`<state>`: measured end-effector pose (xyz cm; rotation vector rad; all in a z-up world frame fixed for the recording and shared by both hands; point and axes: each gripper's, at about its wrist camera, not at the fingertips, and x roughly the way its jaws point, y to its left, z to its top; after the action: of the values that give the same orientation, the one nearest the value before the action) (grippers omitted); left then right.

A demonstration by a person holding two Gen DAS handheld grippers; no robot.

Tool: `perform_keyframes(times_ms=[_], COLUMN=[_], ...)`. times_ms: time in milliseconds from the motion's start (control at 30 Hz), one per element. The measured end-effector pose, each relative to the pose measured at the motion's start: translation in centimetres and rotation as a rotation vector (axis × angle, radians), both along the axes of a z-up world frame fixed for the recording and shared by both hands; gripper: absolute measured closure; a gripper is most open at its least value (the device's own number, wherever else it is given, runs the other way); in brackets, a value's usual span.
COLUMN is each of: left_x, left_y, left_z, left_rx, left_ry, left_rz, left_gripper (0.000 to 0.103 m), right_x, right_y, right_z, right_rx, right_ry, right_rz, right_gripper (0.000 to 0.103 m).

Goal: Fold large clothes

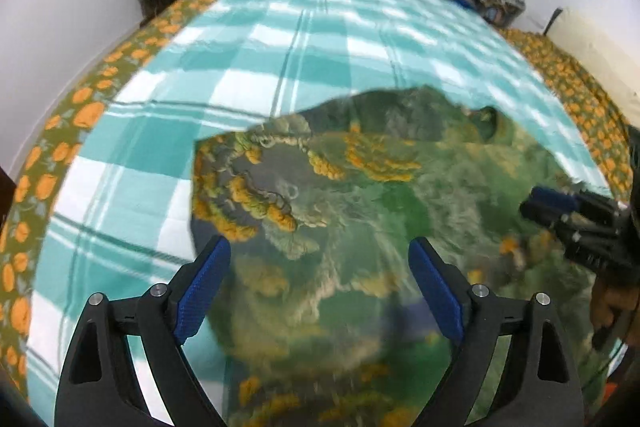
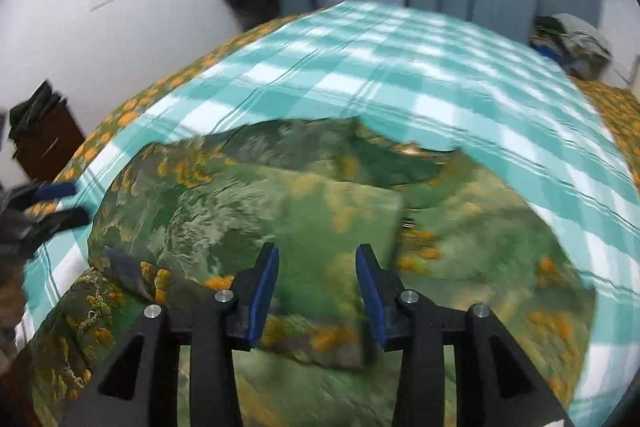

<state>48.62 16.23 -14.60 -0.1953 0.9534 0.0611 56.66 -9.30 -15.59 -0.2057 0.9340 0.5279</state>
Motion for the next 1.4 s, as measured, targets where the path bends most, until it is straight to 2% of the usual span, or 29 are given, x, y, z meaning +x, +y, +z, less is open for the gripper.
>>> perform_keyframes(times_ms=[100,200,267,400,500,600,700,833,933,1100,1267,1400], left_x=[0.9,0.7,0.5,1.3,2.1,4.5,7.0,8.7,8.0,5.0,-1.2,-6.8], left_y=[-0.6,-0.6,-0.2,-0.2,0.6,1.6,2.7,4.4,4.4,3.9,2.6,0.2], left_z=[-3.5,-5.8,-5.9,-4.4,-1.7,-0.8,-1.8,-5.9,-6.4,-4.6,-2.0,-2.1], left_rx=[0.032,0.072,0.042,0.054,0.009,-0.015,-0.005,-0.061,-0.054,-0.026,-0.019,0.023], left_ry=[0.091,0.115,0.107,0.147,0.099,0.069,0.064,0.139,0.111,0.109,0.046,0.05], left_rz=[-0.042,-0.06,-0.048,-0.043,-0.009,0.04,0.103,0.173,0.175,0.129,0.046,-0.027], left_gripper=[0.012,0.01,0.009,0.011,0.012,0.012,0.012,0.007,0.006,0.007,0.007,0.007], right_x=[1.4,1.5,1.5,1.7,1.6,1.2,1.2,1.3,1.4,1.2,-1.3,-5.4], right_y=[0.8,0.5,0.6,0.8,0.7,0.3,0.4,0.3,0.2,0.0,-0.7,-2.0], right_z=[-4.0,-4.9,-5.1,-5.0,-5.2,-5.3,-5.3,-5.4,-5.4,-5.1,-2.6,-1.4], right_rx=[-0.063,-0.046,-0.045,-0.048,-0.038,-0.032,-0.031,-0.022,-0.021,-0.016,-0.015,-0.055], right_ry=[0.118,0.118,0.123,0.12,0.119,0.114,0.113,0.116,0.116,0.119,0.087,0.05], right_rz=[-0.018,-0.04,-0.042,-0.041,-0.051,-0.054,-0.061,-0.061,-0.057,-0.064,-0.058,-0.013], right_gripper=[0.065,0.065,0.065,0.065,0.065,0.065,0.065,0.065,0.065,0.065,0.062,0.057])
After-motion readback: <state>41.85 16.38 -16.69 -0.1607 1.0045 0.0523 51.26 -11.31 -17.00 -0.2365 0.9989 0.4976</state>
